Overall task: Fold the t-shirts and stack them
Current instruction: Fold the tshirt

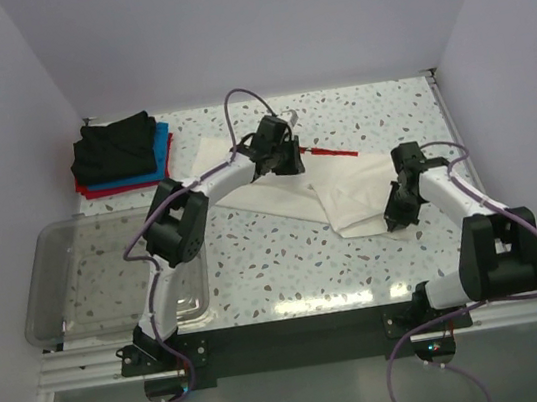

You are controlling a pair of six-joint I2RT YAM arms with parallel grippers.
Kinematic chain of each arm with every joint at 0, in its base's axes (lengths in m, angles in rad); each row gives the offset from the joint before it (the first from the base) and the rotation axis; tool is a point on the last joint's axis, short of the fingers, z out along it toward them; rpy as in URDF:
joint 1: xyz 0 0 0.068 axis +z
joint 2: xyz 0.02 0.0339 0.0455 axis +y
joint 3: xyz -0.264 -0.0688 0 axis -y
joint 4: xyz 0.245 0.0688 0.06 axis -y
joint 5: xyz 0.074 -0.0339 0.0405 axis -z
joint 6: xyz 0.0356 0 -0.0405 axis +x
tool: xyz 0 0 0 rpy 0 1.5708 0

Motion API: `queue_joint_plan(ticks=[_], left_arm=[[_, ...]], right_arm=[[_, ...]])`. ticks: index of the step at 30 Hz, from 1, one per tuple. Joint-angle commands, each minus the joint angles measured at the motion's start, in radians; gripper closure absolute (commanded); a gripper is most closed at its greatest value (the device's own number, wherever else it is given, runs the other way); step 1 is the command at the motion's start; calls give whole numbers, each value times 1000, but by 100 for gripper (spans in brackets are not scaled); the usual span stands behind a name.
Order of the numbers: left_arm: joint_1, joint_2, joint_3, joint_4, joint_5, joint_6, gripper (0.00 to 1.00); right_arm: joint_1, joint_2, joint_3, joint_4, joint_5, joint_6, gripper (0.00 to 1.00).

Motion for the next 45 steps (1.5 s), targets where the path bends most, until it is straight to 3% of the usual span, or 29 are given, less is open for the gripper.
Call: queue_joint_plan(ticks=[1,8,21,24,25,26,28,31,37,39,40,41,45], left_arm=[[-4,-65,-24,72,74,-58,72],[-17,-68,-32,82,91,-76,61],[-14,-52,19,5,6,-17,60],[22,-62,21,-12,-6,20,60],[37,-68,14,-13,-6,26,60],[77,-80,-4,-9,-4,26,60],[120,-91,-24,-1,2,34,60],[192,-83,-35,6,3,61,60],[217,-39,-6,-1,-11,115,60],[217,-25,-12,-1,-11,114,60],[217,-17,-22,-3,-11,111,60],[217,-19,-32,-3,-14,111,60],[217,-37,-99,14,-41,109,61]], right_arm=[[35,-32,-7,-8,-22,-4,100],[124,0,25,-54,13,-3,100],[145,-27,16,-172,113,28,100],[143,-52,36,-198,110,30,84],[145,-72,47,-208,104,31,75],[145,-82,59,-230,101,33,57],[145,-119,103,-261,98,37,42],[145,-145,163,-268,96,42,36],[145,-44,220,-125,84,42,46],[145,32,214,-75,63,49,55],[145,58,213,-39,55,51,66],[145,84,211,-27,53,59,70],[141,180,190,-2,88,51,80]])
